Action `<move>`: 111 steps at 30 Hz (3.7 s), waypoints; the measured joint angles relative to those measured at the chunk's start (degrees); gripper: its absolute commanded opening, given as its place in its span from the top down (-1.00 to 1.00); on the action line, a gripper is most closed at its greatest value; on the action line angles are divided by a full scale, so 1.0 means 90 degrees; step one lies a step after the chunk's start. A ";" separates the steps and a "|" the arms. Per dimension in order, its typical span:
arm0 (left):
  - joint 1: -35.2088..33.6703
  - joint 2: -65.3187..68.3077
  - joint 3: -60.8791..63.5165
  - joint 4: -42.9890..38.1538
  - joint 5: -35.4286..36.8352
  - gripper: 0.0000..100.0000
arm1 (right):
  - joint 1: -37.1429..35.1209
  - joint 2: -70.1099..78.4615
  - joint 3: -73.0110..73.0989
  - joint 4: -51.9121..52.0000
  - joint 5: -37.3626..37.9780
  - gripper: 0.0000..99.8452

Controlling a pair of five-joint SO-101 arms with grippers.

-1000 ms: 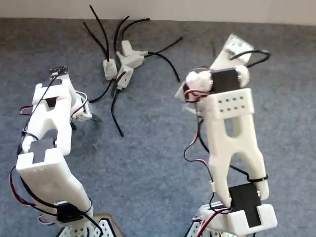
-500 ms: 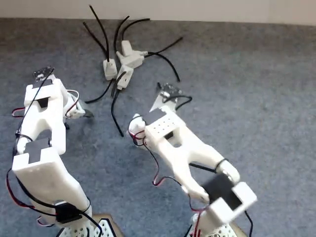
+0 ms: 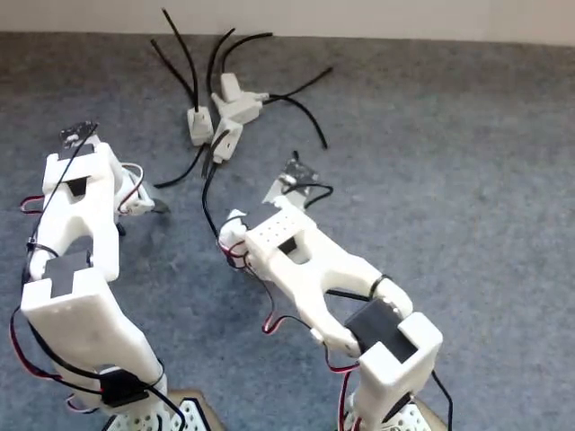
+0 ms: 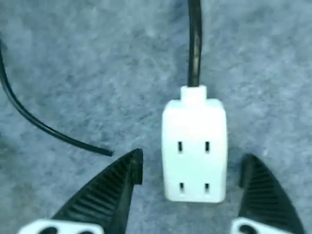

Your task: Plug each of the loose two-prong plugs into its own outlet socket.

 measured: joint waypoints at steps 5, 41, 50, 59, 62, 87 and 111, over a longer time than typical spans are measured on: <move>0.0000 0.0000 0.0000 0.0000 0.0010 0.38 | 0.0000 -0.1016 0.0029 0.0068 0.0518 0.30; -0.0586 0.1524 -0.2188 -0.0303 0.5197 0.50 | 0.1465 -0.5118 0.4112 -0.2090 0.6994 0.30; -0.0567 0.2286 -0.3477 0.0391 0.4962 0.93 | 0.1455 -0.5118 0.4112 -0.2090 0.6994 0.30; -0.0557 0.2598 -0.4464 0.1026 0.4601 0.95 | 0.1455 -0.5118 0.4122 -0.2090 0.6994 0.30; -0.0557 0.2618 -0.5050 0.1573 0.4581 0.95 | 0.1455 -0.5128 0.4337 -0.2247 0.6994 0.30; -0.0518 0.0733 -0.9006 0.3829 -0.1006 0.96 | 0.1455 -0.5128 0.5343 -0.3897 0.6994 0.30; -0.0147 -0.4943 0.1944 0.1250 -0.4845 0.95 | 0.1455 -0.5128 0.5382 -0.3897 0.6994 0.30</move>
